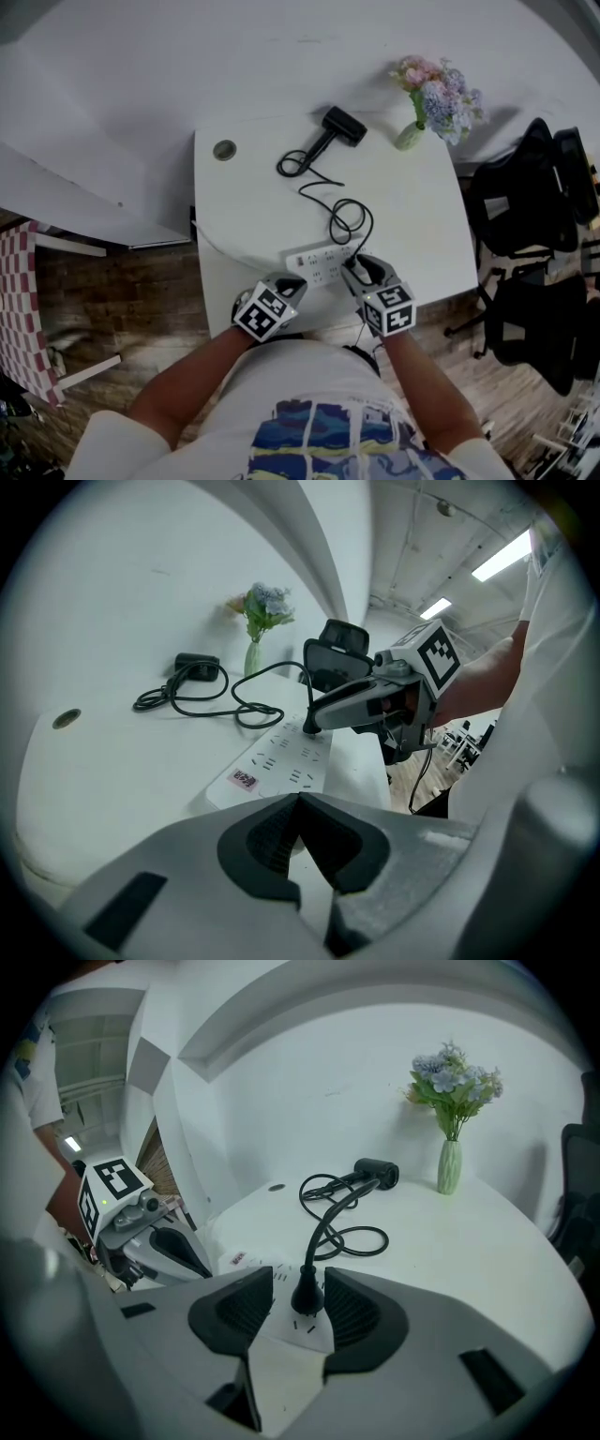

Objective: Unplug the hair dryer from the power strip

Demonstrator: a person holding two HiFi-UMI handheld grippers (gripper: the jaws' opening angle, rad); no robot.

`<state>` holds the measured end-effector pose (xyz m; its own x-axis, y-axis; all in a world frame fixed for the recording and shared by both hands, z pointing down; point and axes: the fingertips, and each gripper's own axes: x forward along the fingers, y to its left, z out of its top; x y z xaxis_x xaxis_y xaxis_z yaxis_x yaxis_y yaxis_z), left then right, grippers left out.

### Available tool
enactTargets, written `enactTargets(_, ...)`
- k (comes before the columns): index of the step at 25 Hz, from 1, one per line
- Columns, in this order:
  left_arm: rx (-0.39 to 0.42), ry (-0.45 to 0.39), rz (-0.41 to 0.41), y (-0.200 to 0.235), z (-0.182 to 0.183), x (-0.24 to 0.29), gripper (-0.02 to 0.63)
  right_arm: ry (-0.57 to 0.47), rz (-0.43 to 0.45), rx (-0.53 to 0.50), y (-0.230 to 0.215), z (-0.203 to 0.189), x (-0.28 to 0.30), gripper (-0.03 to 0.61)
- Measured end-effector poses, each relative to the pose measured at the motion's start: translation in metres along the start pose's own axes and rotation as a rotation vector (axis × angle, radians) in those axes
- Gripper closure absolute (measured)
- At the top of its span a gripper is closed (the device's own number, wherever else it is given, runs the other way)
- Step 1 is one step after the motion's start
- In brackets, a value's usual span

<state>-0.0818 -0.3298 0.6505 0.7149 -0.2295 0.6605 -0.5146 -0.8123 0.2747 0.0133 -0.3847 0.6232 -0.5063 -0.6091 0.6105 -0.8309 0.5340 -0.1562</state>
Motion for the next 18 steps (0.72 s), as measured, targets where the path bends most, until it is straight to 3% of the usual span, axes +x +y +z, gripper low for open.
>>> enactTargets(14,0.026,0.025,-0.027,-0.0015,0.0008,0.0008,0.612,0.002,-0.043,0.002,-0.0075,0.0020,0.0101,0.514)
enactTargets(18,0.060,0.048,-0.020,-0.0037,0.0007,0.0004,0.612,0.005,-0.046,-0.004,-0.0079,0.0022,0.0071,0.514)
